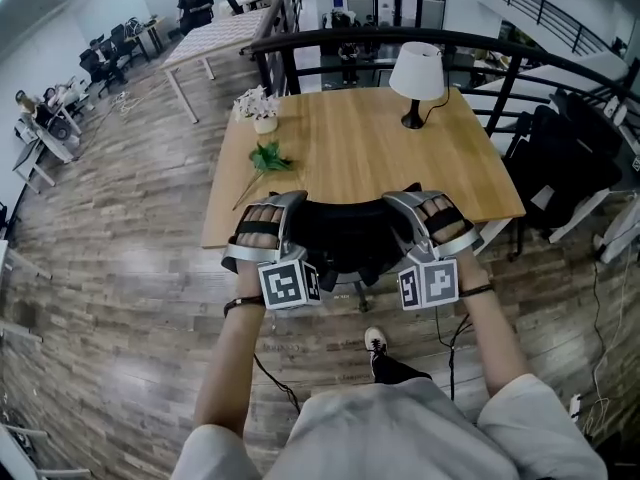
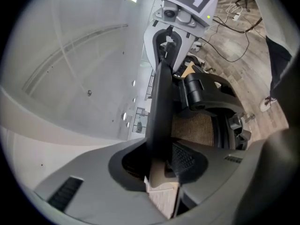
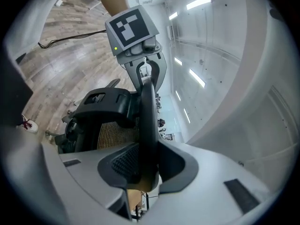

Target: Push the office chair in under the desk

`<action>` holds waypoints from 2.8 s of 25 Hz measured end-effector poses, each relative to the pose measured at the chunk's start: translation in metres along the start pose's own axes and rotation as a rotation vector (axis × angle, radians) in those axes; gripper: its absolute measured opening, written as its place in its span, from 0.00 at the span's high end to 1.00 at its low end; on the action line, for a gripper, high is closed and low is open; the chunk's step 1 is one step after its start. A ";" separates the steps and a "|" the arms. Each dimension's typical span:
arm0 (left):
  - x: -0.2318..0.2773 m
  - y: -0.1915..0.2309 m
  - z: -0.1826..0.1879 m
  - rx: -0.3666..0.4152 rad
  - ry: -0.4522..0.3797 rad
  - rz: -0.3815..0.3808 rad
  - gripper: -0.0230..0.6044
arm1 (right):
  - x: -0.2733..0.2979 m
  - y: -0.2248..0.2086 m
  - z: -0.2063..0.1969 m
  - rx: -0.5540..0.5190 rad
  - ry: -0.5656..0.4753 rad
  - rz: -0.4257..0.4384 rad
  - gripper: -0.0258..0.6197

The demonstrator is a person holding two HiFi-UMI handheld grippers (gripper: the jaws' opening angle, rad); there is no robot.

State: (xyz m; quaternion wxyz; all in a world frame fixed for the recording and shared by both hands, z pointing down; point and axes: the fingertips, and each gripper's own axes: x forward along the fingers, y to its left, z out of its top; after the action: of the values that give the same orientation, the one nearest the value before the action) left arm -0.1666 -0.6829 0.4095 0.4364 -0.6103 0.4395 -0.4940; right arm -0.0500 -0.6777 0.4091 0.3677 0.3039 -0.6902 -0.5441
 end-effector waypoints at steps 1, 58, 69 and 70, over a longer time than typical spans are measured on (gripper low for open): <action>0.001 0.000 -0.001 -0.005 0.005 0.003 0.72 | 0.001 0.000 0.001 0.000 -0.008 0.008 0.77; -0.236 -0.031 0.049 -1.249 -0.545 -0.086 0.49 | -0.211 0.006 0.060 1.319 -0.278 -0.034 0.68; -0.249 -0.008 0.065 -1.215 -0.631 -0.082 0.74 | -0.219 -0.007 0.082 1.261 -0.319 -0.014 0.86; -0.247 -0.009 0.064 -1.218 -0.622 -0.084 0.76 | -0.218 -0.008 0.082 1.260 -0.321 -0.014 0.88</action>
State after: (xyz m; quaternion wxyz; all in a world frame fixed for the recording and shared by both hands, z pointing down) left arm -0.1335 -0.4352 0.3551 0.1018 -0.8769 0.4692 0.0227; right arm 0.0000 -0.4570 0.3515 0.0076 0.3809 -0.9215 -0.0760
